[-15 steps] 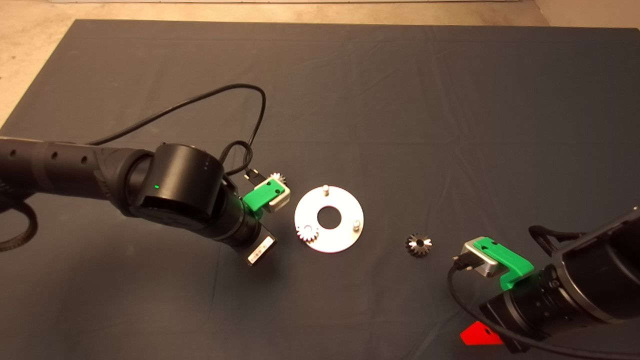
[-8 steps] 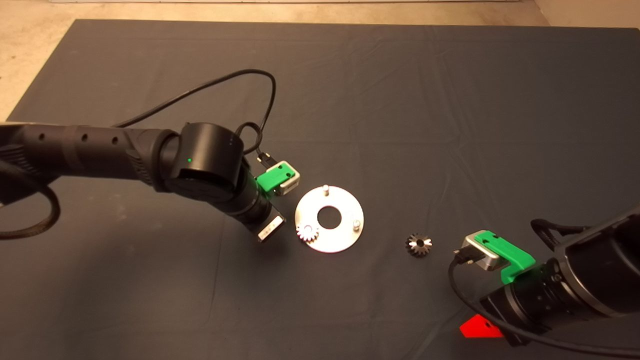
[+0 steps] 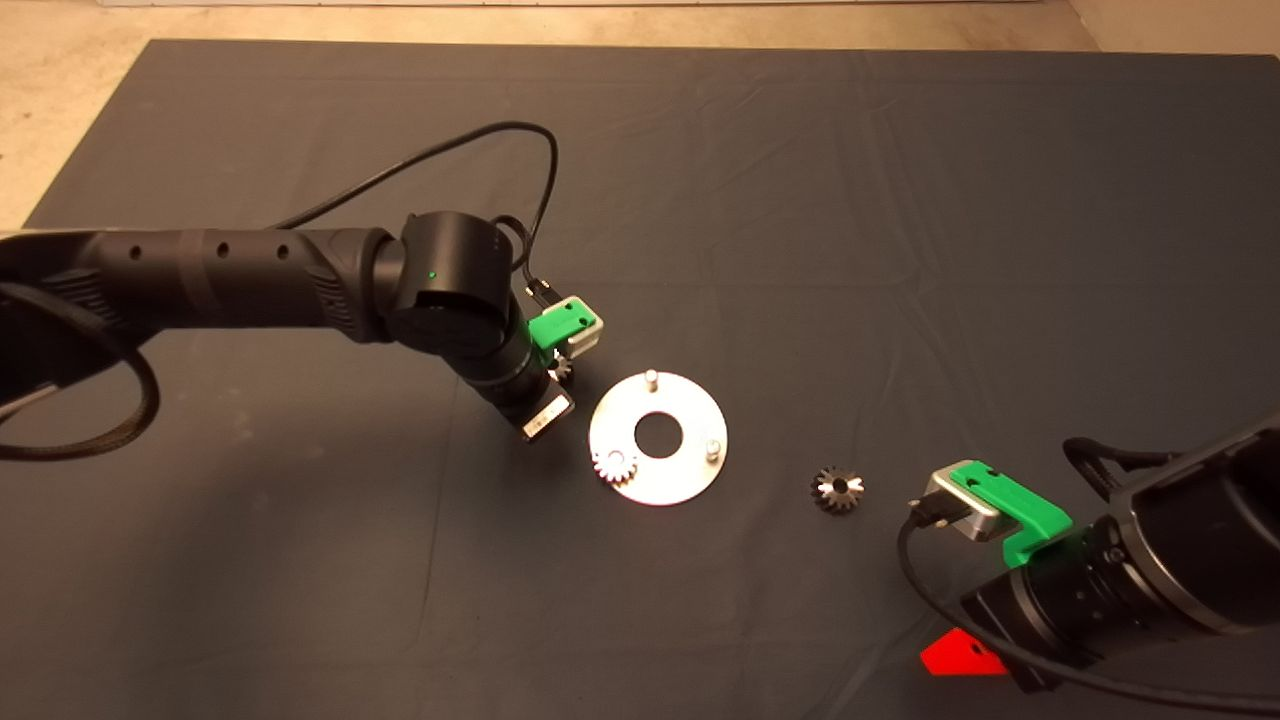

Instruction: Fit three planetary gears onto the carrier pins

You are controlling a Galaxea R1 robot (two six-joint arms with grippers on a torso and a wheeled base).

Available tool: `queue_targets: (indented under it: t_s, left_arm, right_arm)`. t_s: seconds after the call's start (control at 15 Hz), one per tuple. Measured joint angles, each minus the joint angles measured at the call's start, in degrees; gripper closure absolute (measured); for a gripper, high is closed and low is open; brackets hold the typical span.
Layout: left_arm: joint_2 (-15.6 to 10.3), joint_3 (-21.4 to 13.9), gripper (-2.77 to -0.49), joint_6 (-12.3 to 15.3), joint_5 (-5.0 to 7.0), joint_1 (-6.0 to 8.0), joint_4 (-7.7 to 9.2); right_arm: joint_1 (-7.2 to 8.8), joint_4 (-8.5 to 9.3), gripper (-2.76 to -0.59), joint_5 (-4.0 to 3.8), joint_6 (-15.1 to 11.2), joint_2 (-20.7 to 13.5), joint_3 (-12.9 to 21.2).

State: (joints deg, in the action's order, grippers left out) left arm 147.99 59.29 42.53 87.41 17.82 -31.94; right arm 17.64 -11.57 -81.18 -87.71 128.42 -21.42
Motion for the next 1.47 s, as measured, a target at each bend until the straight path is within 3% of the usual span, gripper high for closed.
queue_targets:
  t_s: [0.47,1.47]
  left_arm:
    - [0.95,4.77,-1.34,-2.83,0.0,0.0,-0.91]
    - [3.69,9.28,-1.34,-2.83,-0.39,0.02,-1.49]
  right_arm:
    - [0.0,0.0,-1.75,0.0,0.0,0.01,0.0]
    - [0.0,0.0,-1.75,0.0,0.01,0.0,0.0]
